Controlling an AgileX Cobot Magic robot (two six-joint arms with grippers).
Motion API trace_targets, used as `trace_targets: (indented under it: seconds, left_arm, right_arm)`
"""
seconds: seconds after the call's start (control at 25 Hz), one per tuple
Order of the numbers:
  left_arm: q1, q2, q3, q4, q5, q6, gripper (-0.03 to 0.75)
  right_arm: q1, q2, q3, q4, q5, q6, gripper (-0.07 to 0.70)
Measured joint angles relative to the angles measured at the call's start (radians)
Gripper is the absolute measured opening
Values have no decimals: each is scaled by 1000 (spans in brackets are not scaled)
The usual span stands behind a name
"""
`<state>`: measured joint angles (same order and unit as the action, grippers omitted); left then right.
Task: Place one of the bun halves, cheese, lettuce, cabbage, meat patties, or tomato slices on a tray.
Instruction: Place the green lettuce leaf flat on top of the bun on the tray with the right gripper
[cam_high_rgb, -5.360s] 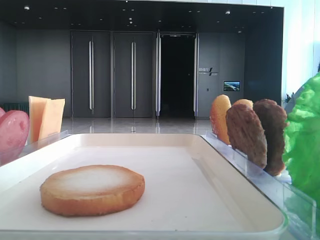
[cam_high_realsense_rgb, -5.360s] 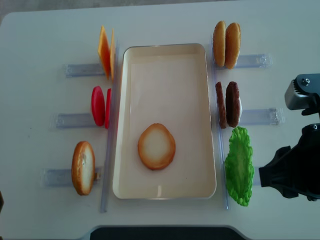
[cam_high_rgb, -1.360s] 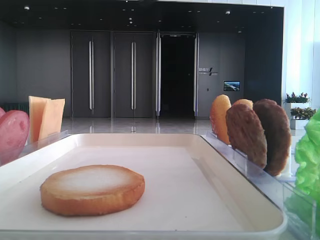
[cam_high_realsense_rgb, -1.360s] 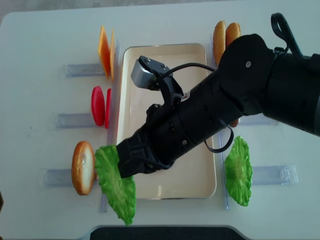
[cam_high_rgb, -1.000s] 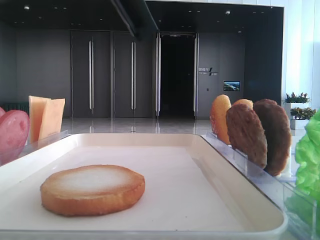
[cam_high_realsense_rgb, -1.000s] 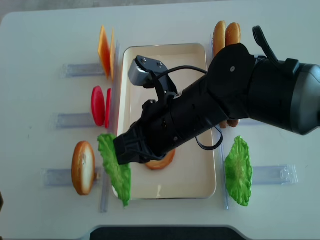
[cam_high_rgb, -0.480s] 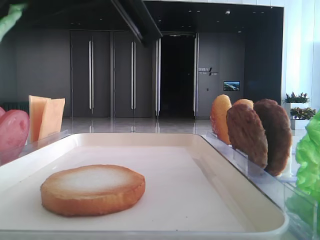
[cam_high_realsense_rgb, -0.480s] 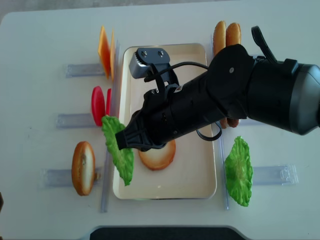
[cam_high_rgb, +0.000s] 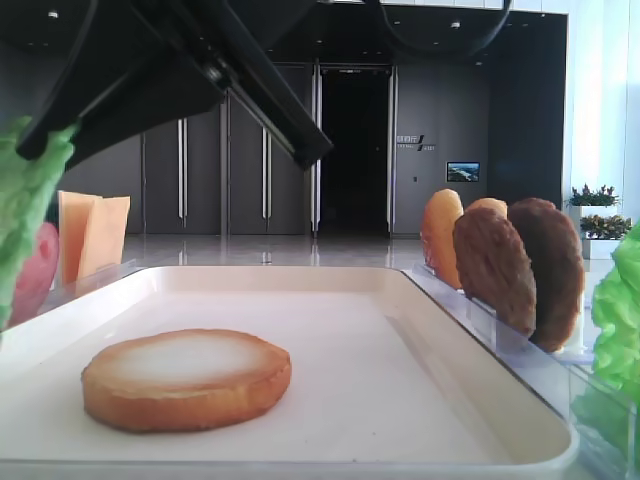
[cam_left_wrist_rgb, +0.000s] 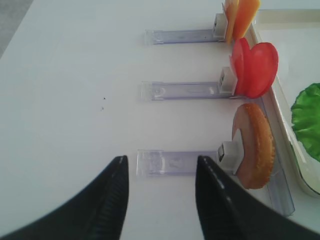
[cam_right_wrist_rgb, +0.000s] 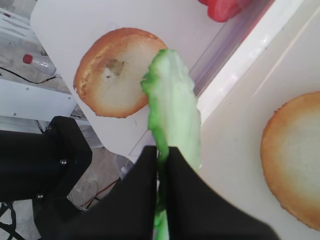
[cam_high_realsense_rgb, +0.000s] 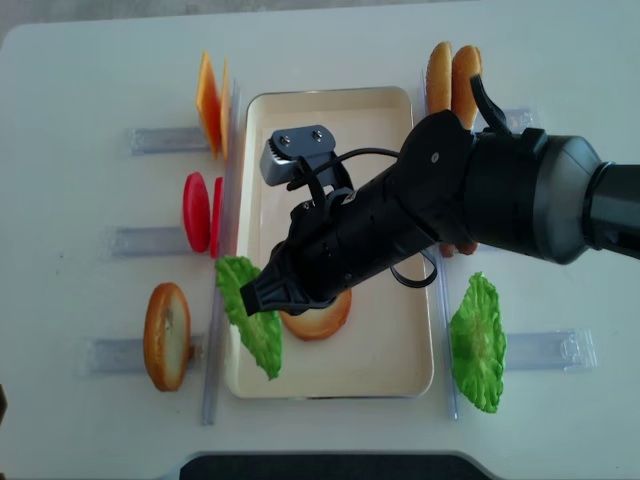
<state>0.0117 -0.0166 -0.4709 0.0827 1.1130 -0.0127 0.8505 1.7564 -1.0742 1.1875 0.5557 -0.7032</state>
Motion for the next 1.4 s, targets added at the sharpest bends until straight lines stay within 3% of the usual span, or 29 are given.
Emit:
trace_targets:
  seconds: [0.6,1.2,1.4]
  left_arm:
    - [0,0,0,0,0,0,337]
    - [0,0,0,0,0,0,336]
    - [0,0,0,0,0,0,335]
  right_arm:
    - [-74,0,0,-104,43,-1,15]
    - [-74,0,0,-182,42,-1,14]
    - [-74,0,0,-212,18,-1,14]
